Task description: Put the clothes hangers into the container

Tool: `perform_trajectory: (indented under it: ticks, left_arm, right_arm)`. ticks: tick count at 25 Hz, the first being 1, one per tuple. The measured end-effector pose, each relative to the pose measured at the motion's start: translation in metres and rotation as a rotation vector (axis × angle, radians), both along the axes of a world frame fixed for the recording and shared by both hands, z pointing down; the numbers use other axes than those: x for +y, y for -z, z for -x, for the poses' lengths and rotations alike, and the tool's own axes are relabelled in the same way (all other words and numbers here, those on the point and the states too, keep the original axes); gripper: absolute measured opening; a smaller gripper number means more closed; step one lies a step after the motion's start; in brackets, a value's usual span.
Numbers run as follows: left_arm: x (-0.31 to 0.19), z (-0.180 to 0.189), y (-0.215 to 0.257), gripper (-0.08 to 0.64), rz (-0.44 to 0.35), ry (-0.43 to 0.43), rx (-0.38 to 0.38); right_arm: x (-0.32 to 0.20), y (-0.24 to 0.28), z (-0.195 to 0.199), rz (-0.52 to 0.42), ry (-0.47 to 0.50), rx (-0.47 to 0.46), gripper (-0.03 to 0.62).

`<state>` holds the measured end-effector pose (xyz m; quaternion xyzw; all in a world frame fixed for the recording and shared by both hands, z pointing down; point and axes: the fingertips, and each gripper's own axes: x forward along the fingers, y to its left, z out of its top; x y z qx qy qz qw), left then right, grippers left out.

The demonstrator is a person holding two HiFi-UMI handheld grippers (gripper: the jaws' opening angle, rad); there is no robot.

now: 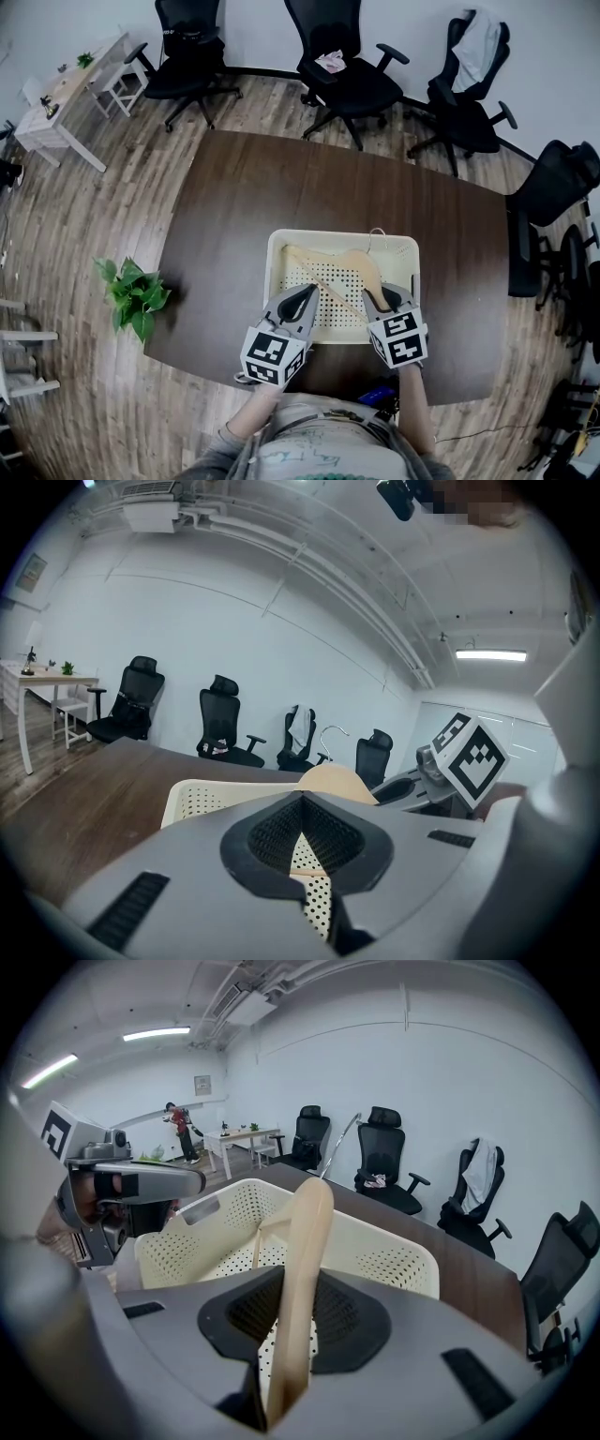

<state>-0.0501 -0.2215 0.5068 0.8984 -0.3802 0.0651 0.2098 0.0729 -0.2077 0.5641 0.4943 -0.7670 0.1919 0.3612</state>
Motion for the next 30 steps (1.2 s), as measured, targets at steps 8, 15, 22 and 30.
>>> perform_trajectory:
  ticks: [8, 15, 22, 30]
  left_arm:
    - [-0.001, -0.004, -0.003, 0.011, 0.007, -0.009, -0.010]
    - [-0.001, -0.008, -0.008, 0.011, 0.017, -0.022, -0.015]
    - [-0.002, -0.007, -0.013, 0.011, 0.026, -0.024, -0.025]
    - [-0.002, -0.009, -0.014, 0.011, 0.033, -0.026, -0.029]
  right_arm:
    - [-0.006, -0.006, -0.011, 0.011, -0.014, 0.006, 0.089]
    - [-0.010, -0.012, -0.018, 0.027, -0.025, 0.023, 0.092]
    - [-0.016, -0.018, -0.025, 0.040, -0.031, 0.031, 0.095]
    - [-0.020, -0.023, -0.031, 0.066, -0.049, 0.044, 0.097]
